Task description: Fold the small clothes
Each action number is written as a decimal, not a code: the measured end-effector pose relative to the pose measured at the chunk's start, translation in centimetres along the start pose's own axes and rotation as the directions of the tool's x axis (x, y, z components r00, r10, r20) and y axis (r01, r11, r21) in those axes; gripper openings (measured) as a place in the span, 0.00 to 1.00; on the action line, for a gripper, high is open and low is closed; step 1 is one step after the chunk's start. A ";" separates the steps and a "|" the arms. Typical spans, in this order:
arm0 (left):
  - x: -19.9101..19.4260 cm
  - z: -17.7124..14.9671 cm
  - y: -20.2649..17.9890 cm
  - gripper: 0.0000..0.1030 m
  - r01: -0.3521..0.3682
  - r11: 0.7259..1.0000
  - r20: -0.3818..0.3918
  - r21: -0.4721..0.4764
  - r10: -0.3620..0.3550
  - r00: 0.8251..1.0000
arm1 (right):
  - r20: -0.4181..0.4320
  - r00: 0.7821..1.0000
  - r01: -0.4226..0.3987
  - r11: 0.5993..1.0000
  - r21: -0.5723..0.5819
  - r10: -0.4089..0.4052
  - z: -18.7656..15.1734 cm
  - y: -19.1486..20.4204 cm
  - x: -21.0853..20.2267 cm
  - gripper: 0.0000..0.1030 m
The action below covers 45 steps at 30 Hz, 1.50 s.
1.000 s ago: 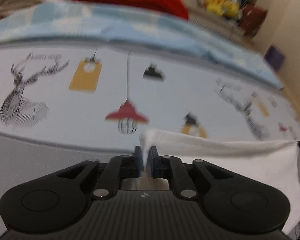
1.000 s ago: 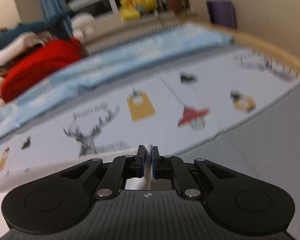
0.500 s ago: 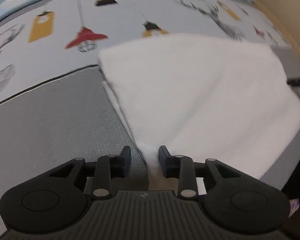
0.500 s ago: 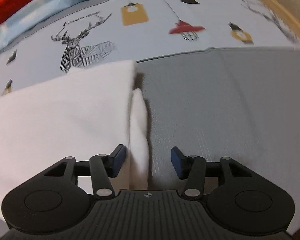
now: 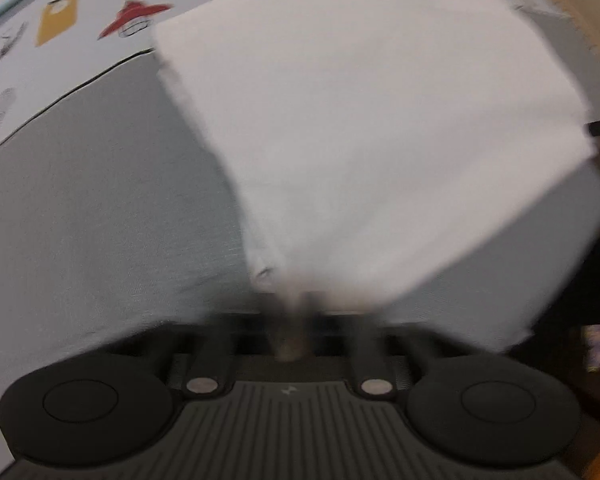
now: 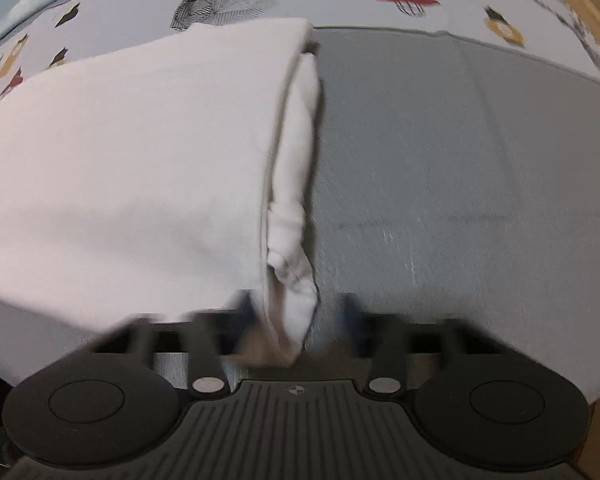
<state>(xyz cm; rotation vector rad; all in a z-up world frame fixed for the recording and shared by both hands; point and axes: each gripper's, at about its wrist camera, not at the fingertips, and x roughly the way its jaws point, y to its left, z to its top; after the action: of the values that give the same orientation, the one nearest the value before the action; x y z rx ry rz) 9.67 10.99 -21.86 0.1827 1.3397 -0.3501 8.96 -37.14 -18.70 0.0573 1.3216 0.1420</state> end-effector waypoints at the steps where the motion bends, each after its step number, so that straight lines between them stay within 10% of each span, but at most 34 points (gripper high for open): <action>1: -0.4 -0.1 -0.1 0.06 -0.019 1.000 0.011 0.013 0.019 1.000 | 0.025 1.000 -0.008 1.000 0.001 0.008 0.1 0.1 -0.6 0.03; 5: -0.8 -0.2 1.4 0.13 -0.007 0.996 -0.010 -0.093 0.006 1.000 | 0.026 1.000 -0.003 1.000 0.001 0.003 -0.1 0.3 -1.4 0.04; 9: -2.1 0.4 3.0 0.44 0.006 0.982 0.067 -0.187 0.007 0.998 | 0.096 0.994 0.051 0.998 0.041 -0.054 0.3 -0.2 -2.7 0.09; 14: -2.6 2.1 5.8 0.51 0.098 0.934 0.155 -0.344 -0.046 0.987 | 0.240 0.970 -0.003 0.991 0.134 -0.029 1.5 -2.2 -5.0 0.48; 21: -0.8 3.5 6.3 0.68 0.225 0.883 0.212 -0.412 -0.147 0.966 | 0.276 0.960 0.003 0.983 0.184 -0.054 2.4 -2.6 -5.6 0.49; 30: 2.6 5.5 7.6 0.65 0.255 0.871 0.221 -0.419 -0.174 0.959 | 0.466 0.882 -0.032 0.979 0.200 -0.066 4.3 -4.3 -10.7 0.49; 33: 2.9 5.8 7.3 0.29 0.228 0.902 0.219 -0.366 -0.155 0.963 | 0.521 0.852 -0.024 0.988 0.156 -0.061 4.1 -4.2 -12.5 0.49; 36: 2.5 5.7 8.2 0.14 0.274 0.882 0.232 -0.383 -0.196 0.953 | 0.540 0.836 -0.001 0.986 0.168 -0.091 3.3 -3.7 -12.5 0.49; 38: 0.8 5.4 8.1 0.13 0.225 0.915 0.261 -0.336 -0.139 0.955 | 0.501 0.859 0.007 0.980 0.197 -0.107 3.5 -3.4 -11.7 0.48; 40: -0.5 5.1 7.4 0.13 -0.021 0.967 0.223 -0.256 0.080 0.972 | 0.517 0.849 -0.008 0.974 0.226 -0.113 3.7 -3.0 -11.8 0.48; 42: -0.8 4.4 7.8 0.12 -0.264 0.928 0.120 -0.264 0.303 0.945 | 0.530 0.840 -0.016 0.971 0.239 -0.117 4.0 -2.6 -11.8 0.48; 45: -1.9 3.1 10.0 0.12 -0.336 0.892 0.066 -0.303 0.371 0.926 | 0.522 0.845 -0.012 0.971 0.238 -0.117 4.2 -2.2 -11.5 0.48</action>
<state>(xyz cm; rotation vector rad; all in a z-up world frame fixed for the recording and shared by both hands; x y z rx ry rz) 15.64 19.61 -20.02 0.1560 1.1905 0.1427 10.44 -40.68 -6.85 0.2437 0.7711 -0.0774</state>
